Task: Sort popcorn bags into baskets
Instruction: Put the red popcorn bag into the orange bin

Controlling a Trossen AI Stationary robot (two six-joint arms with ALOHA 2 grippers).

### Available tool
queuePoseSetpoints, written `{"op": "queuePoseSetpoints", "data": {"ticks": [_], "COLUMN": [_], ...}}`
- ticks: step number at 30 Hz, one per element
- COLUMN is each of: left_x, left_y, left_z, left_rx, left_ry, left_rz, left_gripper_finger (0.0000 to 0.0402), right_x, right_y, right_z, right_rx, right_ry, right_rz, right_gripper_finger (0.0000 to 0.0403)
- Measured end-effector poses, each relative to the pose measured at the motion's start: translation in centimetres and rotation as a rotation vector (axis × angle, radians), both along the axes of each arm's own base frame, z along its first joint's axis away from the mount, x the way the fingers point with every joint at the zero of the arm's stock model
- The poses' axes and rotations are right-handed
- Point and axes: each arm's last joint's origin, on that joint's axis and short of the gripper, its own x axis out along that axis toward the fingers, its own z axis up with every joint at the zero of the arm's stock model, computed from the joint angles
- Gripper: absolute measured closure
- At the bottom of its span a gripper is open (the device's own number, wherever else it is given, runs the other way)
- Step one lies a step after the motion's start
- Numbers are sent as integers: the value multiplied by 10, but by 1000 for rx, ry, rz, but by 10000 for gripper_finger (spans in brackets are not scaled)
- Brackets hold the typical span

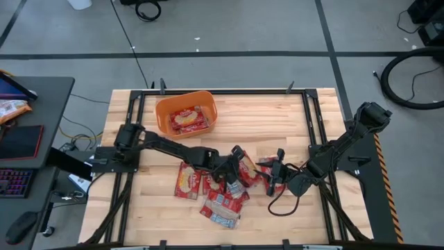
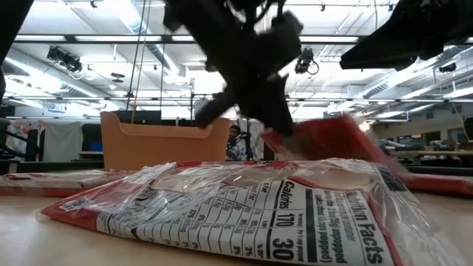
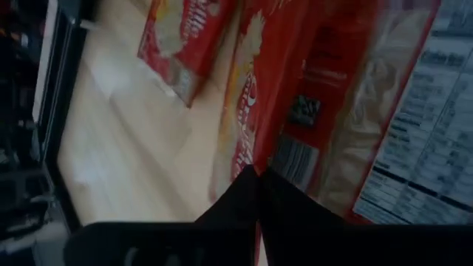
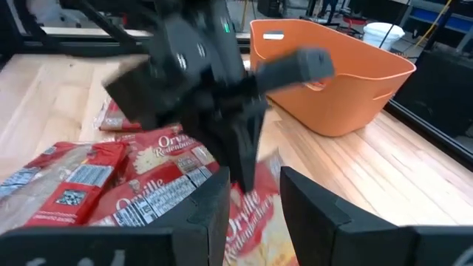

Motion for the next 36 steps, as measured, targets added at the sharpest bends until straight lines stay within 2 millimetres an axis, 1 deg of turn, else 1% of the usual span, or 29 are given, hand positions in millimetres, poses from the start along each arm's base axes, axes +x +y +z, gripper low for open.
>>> {"op": "queuePoseSetpoints", "data": {"ticks": [2,4,9,13,15,16,18,20,23,27,31,33,36], "left_x": [-5,-7,-23,-39,-47,-51,-61,-71,-87,-106,-120,-122,-125], "left_y": [-1,-1,4,9,15,19,30,45,70,106,139,151,163], "left_z": [14,33,73,109,126,131,144,151,153,143,116,103,85], "left_rx": [-5,-26,-37,-35,-28,-25,-42,-46,-26,-29,-7,-16,-70], "left_ry": [42,49,101,52,4,-12,-53,-69,-48,22,109,116,138], "left_rz": [33,72,188,277,339,374,465,586,787,1044,1207,1243,1259], "left_gripper_finger": [396,396,397,398,398,398,398,398,398,399,399,398,392], "right_x": [0,-1,-1,-1,-1,-1,-1,-1,-1,-1,0,0,0], "right_y": [0,0,0,0,0,0,0,0,0,0,0,0,0], "right_z": [0,0,0,0,-1,-1,-1,-1,0,0,1,1,1], "right_rx": [-2,-10,-18,-25,-26,-26,-26,-24,-22,-18,-15,-17,-17], "right_ry": [-1,2,-5,-5,-3,-3,-3,-6,-10,-13,-18,-17,-16], "right_rz": [-2,-8,-22,-30,-31,-31,-31,-30,-31,-32,-30,-29,-29], "right_gripper_finger": [278,278,278,278,278,278,278,278,278,278,278,278,278]}}
